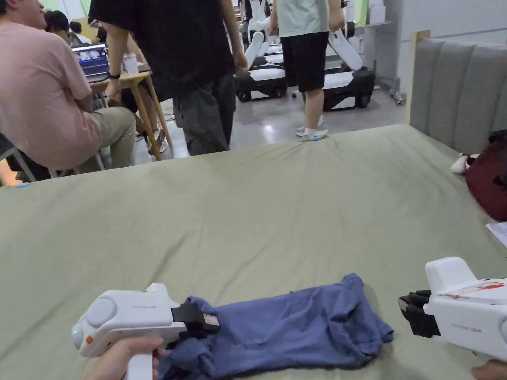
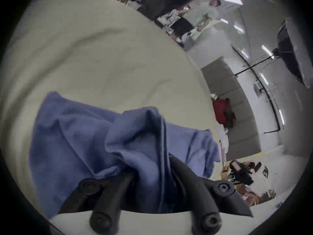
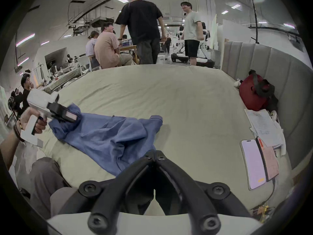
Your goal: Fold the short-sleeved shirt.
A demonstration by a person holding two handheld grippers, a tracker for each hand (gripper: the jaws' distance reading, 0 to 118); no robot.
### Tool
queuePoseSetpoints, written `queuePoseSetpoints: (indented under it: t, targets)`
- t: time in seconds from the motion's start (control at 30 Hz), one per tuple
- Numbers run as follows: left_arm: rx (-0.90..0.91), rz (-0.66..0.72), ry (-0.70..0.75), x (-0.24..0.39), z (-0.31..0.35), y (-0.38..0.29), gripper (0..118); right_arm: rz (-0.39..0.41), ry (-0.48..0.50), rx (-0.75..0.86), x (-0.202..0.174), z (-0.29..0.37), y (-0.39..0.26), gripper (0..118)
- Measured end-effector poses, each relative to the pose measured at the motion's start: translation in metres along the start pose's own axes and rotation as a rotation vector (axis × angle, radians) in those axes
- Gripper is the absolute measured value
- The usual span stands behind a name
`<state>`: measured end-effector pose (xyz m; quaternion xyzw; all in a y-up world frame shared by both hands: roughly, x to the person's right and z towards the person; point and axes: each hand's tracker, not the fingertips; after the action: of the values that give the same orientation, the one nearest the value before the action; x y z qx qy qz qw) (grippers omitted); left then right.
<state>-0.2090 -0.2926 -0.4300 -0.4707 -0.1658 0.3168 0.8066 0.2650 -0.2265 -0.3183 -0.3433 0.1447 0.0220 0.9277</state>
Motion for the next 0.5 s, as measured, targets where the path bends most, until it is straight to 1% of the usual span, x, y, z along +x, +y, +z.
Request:
queuePoseSetpoints:
  t: [0.03,0.1,0.13,0.17,0.2,0.23,0.27,0.3,0.33,0.37,0.4,0.47,0.5]
  targets:
    - [-0.004,0.0,-0.007,-0.001,-0.006,0.0,5,-0.004,-0.001,-0.001,0.002,0.001,-0.001,0]
    - [-0.013,0.008,-0.008,-0.003,-0.013,0.0,19,-0.015,-0.023,-0.009,0.006,0.001,-0.003,0]
    - [-0.011,0.023,-0.004,-0.004,-0.013,-0.001,33,-0.023,-0.039,-0.013,0.008,0.0,-0.004,0]
    - [0.003,0.054,-0.07,-0.009,-0.011,0.0,64,-0.034,-0.06,-0.02,0.008,0.0,-0.004,0]
    - [0.018,0.049,-0.16,-0.012,-0.007,0.0,64,-0.037,-0.072,-0.024,0.007,-0.001,-0.005,0]
    - [0.025,0.04,-0.223,-0.012,-0.004,0.0,72,-0.037,-0.073,-0.022,0.006,-0.002,-0.005,0]
    - [0.036,0.012,-0.274,-0.006,0.001,-0.002,86,-0.037,-0.073,-0.02,0.004,-0.003,-0.006,0]
    - [0.047,-0.007,-0.275,-0.003,0.007,-0.003,111,-0.038,-0.067,-0.021,0.002,-0.005,-0.005,0]
    - [0.054,-0.017,-0.234,0.001,0.015,-0.002,118,-0.04,-0.059,-0.023,0.0,-0.007,-0.004,0]
    - [0.103,-0.049,-0.211,0.007,0.025,0.001,115,-0.038,-0.054,-0.025,-0.003,-0.008,-0.003,0]
    - [0.108,-0.066,-0.166,0.009,0.035,0.0,116,-0.028,-0.051,-0.025,-0.006,-0.01,-0.002,0]
    - [0.124,-0.07,-0.171,0.004,0.053,0.005,118,-0.004,-0.052,-0.026,-0.012,-0.012,0.001,0]
    - [0.133,-0.06,-0.176,0.006,0.066,-0.001,115,0.007,-0.052,-0.026,-0.015,-0.013,0.002,0]
